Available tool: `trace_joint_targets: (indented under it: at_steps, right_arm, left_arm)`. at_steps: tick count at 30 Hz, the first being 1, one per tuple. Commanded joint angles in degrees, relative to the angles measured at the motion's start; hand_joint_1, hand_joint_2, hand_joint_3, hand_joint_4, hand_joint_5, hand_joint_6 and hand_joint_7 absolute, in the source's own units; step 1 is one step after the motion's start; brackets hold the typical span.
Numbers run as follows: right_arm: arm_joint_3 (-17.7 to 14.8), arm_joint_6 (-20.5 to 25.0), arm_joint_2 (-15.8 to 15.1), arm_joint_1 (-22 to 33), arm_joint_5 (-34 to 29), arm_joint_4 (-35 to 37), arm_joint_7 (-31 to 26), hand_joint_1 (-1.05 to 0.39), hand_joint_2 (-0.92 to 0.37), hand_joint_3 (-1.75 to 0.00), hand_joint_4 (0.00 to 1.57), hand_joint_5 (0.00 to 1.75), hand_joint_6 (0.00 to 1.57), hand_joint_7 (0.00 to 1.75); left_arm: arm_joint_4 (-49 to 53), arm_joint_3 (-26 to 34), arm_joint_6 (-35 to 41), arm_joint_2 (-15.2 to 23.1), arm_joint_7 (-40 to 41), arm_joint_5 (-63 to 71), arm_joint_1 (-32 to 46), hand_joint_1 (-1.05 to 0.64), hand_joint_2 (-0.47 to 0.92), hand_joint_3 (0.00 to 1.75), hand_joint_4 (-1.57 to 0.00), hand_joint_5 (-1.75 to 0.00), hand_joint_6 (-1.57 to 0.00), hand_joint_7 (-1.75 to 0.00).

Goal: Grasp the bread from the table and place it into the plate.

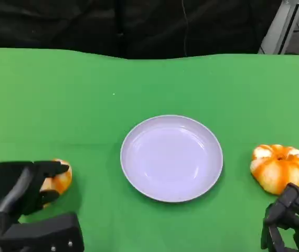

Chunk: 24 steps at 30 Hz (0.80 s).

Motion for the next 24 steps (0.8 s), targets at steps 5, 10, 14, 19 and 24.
trace_joint_targets:
  at_steps: [5, 10, 14, 19, 24]
  right_arm:
    - [-0.2, -0.1, -0.7, 0.0, 0.3, -0.7, 0.0, -0.13, -0.50, -1.30, 0.87, 1.75, 0.77, 1.58]
    - [-0.2, -0.2, -0.6, -0.1, 0.4, -0.5, 0.0, -0.13, -0.50, -1.30, 0.87, 1.75, 0.77, 1.58]
    - [-0.1, 0.4, -0.5, 0.2, 0.5, -1.0, -0.1, -0.14, -0.50, -1.30, 0.86, 1.75, 0.77, 1.58]
    - [-0.1, -0.1, -0.3, 0.0, 0.5, -0.6, -0.3, -0.14, -0.50, -1.30, 0.87, 1.75, 0.78, 1.59]
    - [0.0, -0.1, -0.4, 0.0, 0.4, -0.6, -0.3, -0.14, -0.50, -1.29, 0.87, 1.75, 0.77, 1.59]
  left_arm:
    - [-6.4, 0.6, 1.4, 0.1, -4.0, 0.3, -4.4, -0.05, 0.92, 0.09, -1.13, -0.08, -1.04, -0.04]
    - [-7.4, -0.3, 0.0, -1.7, -6.5, -1.8, -6.7, 0.12, 0.92, 0.15, -0.38, -1.51, -0.48, -1.21]
    - [-6.0, -1.3, -3.4, -2.5, -5.4, -2.2, -8.6, 0.11, 0.91, 0.25, -0.28, -1.71, -0.38, -1.50]
    - [-3.5, -3.1, -5.1, -4.7, -5.9, -1.7, -12.7, 0.07, 0.92, 0.29, -0.27, -1.75, -0.37, -1.58]
    - [-3.4, -4.7, -3.9, -6.9, -7.3, -1.3, -15.5, 0.02, 0.92, 0.33, -0.28, -1.75, -0.39, -1.57]
